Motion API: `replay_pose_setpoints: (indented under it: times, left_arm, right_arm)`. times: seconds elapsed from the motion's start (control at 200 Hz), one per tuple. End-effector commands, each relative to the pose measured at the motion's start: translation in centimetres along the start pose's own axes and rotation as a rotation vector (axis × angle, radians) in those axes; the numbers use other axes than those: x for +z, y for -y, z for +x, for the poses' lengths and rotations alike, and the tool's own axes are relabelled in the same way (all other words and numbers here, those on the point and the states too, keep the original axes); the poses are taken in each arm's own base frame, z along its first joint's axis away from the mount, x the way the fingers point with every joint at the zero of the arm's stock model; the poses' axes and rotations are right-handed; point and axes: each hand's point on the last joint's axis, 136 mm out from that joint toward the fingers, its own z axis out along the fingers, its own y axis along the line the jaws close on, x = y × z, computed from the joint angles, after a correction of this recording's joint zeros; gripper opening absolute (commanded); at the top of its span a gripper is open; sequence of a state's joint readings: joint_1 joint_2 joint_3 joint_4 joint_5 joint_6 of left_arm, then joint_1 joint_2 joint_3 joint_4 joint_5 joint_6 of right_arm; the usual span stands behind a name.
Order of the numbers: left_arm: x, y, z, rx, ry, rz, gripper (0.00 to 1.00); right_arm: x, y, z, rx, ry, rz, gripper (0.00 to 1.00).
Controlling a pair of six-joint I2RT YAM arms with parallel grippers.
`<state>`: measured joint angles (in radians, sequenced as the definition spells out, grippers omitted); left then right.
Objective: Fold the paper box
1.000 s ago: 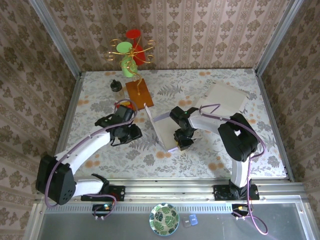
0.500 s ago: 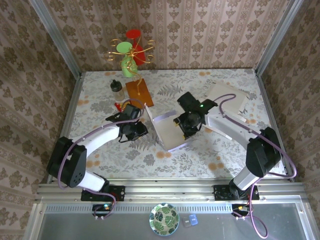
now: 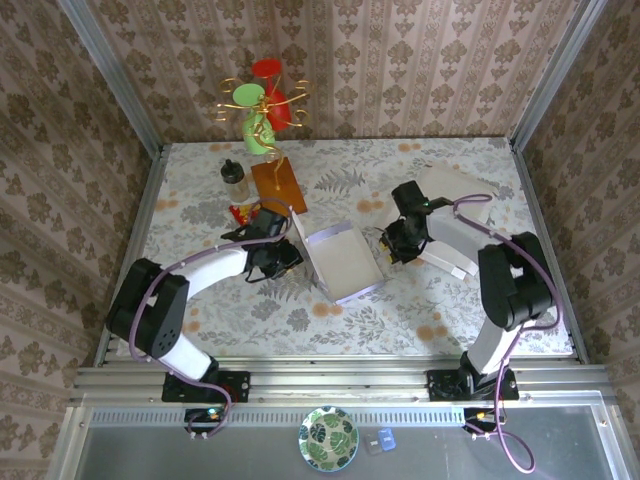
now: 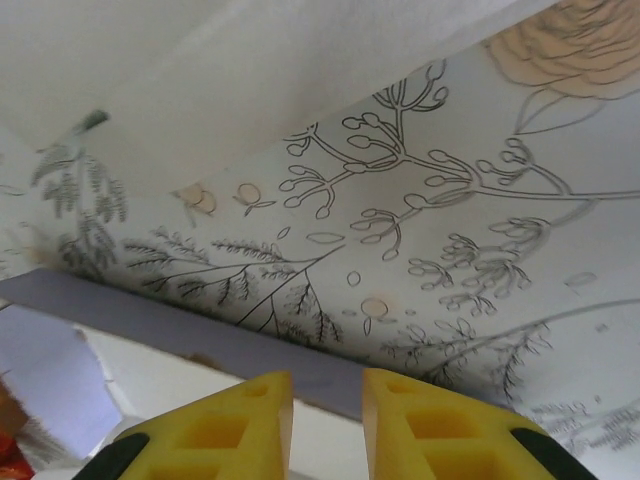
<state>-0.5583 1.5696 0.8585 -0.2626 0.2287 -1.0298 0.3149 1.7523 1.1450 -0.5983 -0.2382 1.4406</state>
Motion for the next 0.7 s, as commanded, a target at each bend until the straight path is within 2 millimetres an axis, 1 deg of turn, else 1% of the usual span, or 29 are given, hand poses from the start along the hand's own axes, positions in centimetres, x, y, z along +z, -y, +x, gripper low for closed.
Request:
replay_pose_setpoints:
  times: [0.0, 0.16, 0.3, 0.315, 0.335, 0.62, 0.695]
  left_arm:
    - [0.8, 0.5, 0.2, -0.027, -0.009, 0.027, 0.24]
    - [1.8, 0.8, 0.4, -0.038, -0.027, 0.046, 0.22]
    - [2.6, 1.0, 0.3, -0.051, -0.033, 0.061, 0.22]
    - [2.6, 1.1, 0.3, -0.051, -0.034, 0.064, 0.22]
    - [2.7, 1.1, 0.3, -0.052, -0.034, 0.066, 0.21]
    - [3.2, 1.8, -0.2, -0.074, -0.022, 0.120, 0.20]
    - [3.4, 1.7, -0.2, -0.093, -0.021, 0.134, 0.19]
  right_arm:
    - [1.2, -0.7, 0.6, -0.023, -0.047, -0.018, 0.26]
    - [2.7, -0.5, 0.9, -0.036, -0.079, 0.015, 0.27]
    - [3.5, 0.4, 1.4, -0.027, -0.101, 0.044, 0.27]
    - [3.6, -0.1, 1.4, -0.032, -0.101, 0.022, 0.27]
    - [3.7, -0.1, 1.5, -0.032, -0.103, 0.019, 0.27]
    - [3.7, -0.6, 3.6, -0.027, -0.121, -0.012, 0.27]
    - [3.7, -0.5, 4.0, -0.032, -0.115, -0.007, 0.27]
